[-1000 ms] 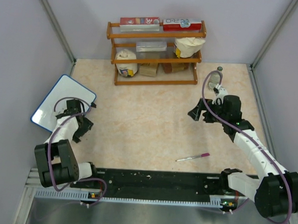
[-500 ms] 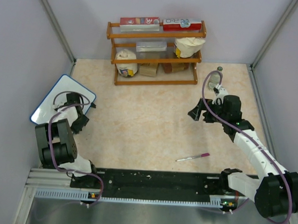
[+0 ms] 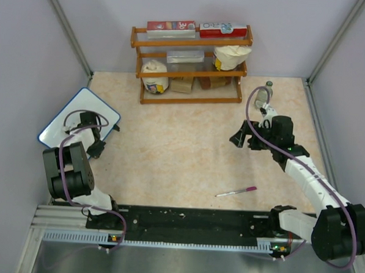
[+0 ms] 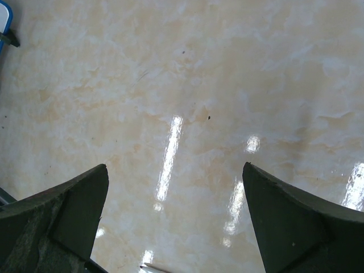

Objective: Write a sentence on the whiteboard
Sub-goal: Move the whiteboard stand to the center of the board.

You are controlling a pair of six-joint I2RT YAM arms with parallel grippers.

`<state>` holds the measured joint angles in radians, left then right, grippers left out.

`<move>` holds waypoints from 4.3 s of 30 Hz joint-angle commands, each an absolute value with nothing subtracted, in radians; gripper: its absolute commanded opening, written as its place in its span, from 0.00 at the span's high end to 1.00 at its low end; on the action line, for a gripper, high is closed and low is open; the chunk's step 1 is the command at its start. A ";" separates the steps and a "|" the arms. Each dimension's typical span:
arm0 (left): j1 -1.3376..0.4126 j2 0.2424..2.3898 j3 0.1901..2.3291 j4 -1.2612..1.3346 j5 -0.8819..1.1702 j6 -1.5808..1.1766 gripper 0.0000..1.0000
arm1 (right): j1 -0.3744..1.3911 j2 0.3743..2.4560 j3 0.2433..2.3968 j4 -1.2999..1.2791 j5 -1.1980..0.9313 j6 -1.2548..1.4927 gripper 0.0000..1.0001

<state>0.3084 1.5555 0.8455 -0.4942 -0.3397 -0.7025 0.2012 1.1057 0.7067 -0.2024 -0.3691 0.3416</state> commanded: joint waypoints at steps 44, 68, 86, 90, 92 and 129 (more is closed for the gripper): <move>-0.182 1.583 0.911 -0.575 -0.284 -0.607 1.00 | 0.212 1.032 0.727 -0.259 -0.328 0.337 0.01; -0.583 1.919 1.319 -0.583 -0.270 -0.601 1.00 | 0.212 0.977 0.738 -0.340 -0.288 0.342 0.01; -0.710 2.005 1.408 -0.608 -0.256 -0.689 1.00 | 0.212 0.931 0.729 -0.385 -0.264 0.342 0.01; -0.716 1.985 1.376 -0.592 -0.230 -0.701 0.83 | 0.213 0.927 0.727 -0.385 -0.265 0.347 0.01; -0.718 1.955 1.344 -0.574 -0.219 -0.703 0.66 | 0.210 0.923 0.727 -0.387 -0.262 0.347 0.01; -1.093 1.540 1.172 -0.316 0.150 -0.106 0.10 | 0.038 0.864 0.614 -0.442 -0.252 0.528 0.01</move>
<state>-0.9962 1.4578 1.0775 -0.2905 0.1425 -0.1959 0.1017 0.8722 0.6437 -0.4427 -0.2199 0.5007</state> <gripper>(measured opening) 0.910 0.989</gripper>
